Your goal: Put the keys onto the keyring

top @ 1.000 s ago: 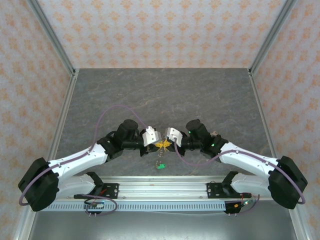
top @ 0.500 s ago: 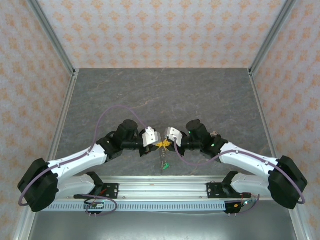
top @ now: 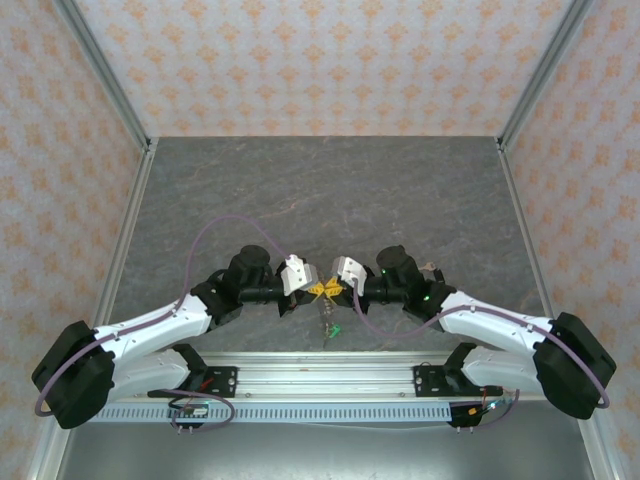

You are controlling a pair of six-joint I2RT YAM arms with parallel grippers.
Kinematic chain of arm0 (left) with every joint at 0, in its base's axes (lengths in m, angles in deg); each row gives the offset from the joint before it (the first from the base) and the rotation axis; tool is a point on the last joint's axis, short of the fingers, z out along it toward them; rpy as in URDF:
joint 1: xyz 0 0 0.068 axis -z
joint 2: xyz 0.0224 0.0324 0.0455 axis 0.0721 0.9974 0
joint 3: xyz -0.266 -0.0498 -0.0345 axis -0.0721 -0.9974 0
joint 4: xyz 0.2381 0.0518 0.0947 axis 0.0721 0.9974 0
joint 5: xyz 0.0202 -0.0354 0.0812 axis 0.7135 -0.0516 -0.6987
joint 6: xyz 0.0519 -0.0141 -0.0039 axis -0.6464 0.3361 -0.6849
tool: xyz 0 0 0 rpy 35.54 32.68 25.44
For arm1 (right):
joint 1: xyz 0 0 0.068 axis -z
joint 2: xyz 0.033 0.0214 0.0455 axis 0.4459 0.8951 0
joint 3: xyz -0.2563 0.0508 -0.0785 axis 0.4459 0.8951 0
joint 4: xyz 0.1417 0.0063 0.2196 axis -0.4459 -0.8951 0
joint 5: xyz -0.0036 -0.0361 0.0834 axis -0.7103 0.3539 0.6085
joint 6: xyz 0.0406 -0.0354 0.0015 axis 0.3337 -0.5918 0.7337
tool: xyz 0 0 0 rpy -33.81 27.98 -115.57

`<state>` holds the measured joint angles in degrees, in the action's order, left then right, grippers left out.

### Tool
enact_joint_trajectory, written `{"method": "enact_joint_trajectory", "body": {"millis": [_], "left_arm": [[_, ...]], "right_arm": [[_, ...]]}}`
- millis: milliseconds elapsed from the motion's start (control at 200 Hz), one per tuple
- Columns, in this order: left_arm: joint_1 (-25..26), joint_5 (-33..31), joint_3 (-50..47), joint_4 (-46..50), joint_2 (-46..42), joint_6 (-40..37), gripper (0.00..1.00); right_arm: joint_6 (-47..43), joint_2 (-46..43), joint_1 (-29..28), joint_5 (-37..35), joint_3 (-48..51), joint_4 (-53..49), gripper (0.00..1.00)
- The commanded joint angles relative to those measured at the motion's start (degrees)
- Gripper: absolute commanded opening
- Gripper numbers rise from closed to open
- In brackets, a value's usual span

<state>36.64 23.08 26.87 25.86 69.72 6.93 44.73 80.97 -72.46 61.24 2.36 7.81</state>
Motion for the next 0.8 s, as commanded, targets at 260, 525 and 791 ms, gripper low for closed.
{"method": "enact_joint_trajectory", "body": {"millis": [260, 525, 791], "left_arm": [[0.0, 1.8, 0.6, -5.2, -1.2, 1.5, 0.00], [0.0, -1.6, 2.6, 3.6, -1.1, -3.3, 0.17], [0.0, -2.6, 3.4, 5.5, -0.2, -4.5, 0.21]], "right_arm": [[1.7, 0.9, 0.1, -0.2, 1.1, 4.6, 0.01], [-1.4, -0.8, 0.1, 0.5, -2.7, -0.9, 0.00], [-2.6, -0.5, 0.1, 1.5, -4.9, -2.8, 0.00]]}}
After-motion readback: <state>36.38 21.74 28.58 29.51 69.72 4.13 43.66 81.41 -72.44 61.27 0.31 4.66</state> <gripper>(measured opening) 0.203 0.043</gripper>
